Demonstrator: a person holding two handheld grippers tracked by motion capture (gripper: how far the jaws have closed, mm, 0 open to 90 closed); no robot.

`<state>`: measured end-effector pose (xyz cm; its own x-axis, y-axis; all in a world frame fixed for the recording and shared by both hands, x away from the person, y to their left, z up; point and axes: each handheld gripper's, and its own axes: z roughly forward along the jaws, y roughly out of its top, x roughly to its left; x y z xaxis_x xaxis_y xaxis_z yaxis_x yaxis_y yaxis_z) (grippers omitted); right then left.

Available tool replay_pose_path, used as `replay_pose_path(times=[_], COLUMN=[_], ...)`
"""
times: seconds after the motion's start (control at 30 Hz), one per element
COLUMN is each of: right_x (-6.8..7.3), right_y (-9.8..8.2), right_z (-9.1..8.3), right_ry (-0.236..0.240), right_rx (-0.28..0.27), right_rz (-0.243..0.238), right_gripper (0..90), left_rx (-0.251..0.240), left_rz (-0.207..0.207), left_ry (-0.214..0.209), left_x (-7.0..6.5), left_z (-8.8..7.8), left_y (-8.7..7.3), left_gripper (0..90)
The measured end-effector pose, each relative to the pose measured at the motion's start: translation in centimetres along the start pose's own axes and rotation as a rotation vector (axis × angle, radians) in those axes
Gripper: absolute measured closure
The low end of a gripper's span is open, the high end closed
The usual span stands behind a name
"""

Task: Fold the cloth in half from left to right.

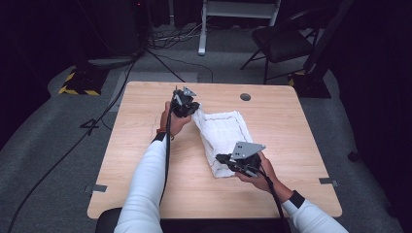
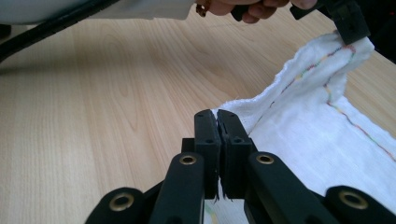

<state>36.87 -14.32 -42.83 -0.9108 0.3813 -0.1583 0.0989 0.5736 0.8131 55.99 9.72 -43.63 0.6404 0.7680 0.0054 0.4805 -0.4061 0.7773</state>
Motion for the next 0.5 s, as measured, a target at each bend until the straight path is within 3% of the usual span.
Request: replay_pose_path(times=[0.5], right_x=[-1.8], right_y=[-2.7], right_z=[-3.7], right_ry=[-0.077], right_rx=[0.003], right_rz=[0.058], right_gripper=[88.2], left_rx=[-0.001], left_rz=[0.051], left_ry=[-0.023], left_x=[-3.2], left_z=[2.7], left_y=[3.3], left_gripper=[85.6])
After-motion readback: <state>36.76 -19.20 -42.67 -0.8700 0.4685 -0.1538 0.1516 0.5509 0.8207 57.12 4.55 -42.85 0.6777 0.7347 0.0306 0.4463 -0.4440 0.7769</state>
